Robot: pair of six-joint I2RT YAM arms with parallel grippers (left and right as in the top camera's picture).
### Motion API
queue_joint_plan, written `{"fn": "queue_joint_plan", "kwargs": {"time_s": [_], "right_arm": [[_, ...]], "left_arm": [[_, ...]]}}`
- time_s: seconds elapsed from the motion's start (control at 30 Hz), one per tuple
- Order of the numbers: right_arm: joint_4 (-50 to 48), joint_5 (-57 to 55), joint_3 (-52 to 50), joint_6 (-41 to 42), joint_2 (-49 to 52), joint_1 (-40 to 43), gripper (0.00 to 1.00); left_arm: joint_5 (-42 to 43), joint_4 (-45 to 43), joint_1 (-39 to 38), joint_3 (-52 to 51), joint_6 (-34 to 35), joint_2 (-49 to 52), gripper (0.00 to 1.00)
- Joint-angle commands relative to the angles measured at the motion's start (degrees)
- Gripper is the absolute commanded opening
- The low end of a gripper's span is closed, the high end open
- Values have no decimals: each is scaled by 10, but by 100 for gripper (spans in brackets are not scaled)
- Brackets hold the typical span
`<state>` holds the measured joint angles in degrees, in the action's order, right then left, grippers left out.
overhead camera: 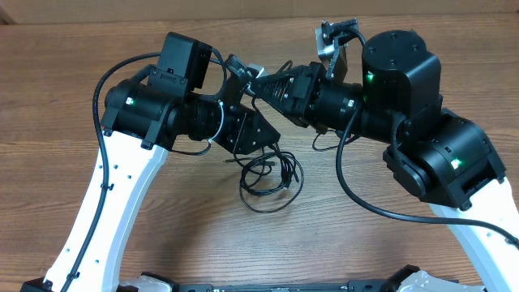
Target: Untangle cables
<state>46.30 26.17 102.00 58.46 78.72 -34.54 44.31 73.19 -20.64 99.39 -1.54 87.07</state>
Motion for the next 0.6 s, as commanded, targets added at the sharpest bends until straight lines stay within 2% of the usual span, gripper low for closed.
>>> {"fn": "queue_joint_plan", "kwargs": {"time_s": [0.0, 0.03, 0.1, 0.33, 0.37, 0.4, 0.43, 0.47, 0.5, 0.57], "right_arm": [[-4, 9, 4, 3, 0, 1, 4], [-4, 9, 4, 3, 0, 1, 4], [-4, 9, 4, 3, 0, 1, 4], [5, 9, 4, 2, 0, 2, 4], [5, 9, 4, 2, 0, 2, 4], [5, 9, 4, 3, 0, 2, 4], [3, 9, 4, 3, 0, 2, 4], [0, 9, 4, 3, 0, 2, 4], [-4, 9, 4, 3, 0, 2, 4], [-11, 10, 4, 4, 0, 2, 4]], "left_arm": [[1, -2, -2, -3, 3, -1, 9], [1, -2, -2, -3, 3, -1, 4], [1, -2, -2, -3, 7, -1, 4], [1, -2, -2, -3, 18, -1, 4], [1, -2, -2, -3, 18, -1, 8], [1, -2, -2, -3, 18, -1, 28], [1, -3, -2, -3, 18, -1, 58], [1, -5, -2, -3, 18, -1, 81], [2, -9, -2, -3, 18, -1, 97], [4, -15, -2, -3, 19, -1, 100]]}}
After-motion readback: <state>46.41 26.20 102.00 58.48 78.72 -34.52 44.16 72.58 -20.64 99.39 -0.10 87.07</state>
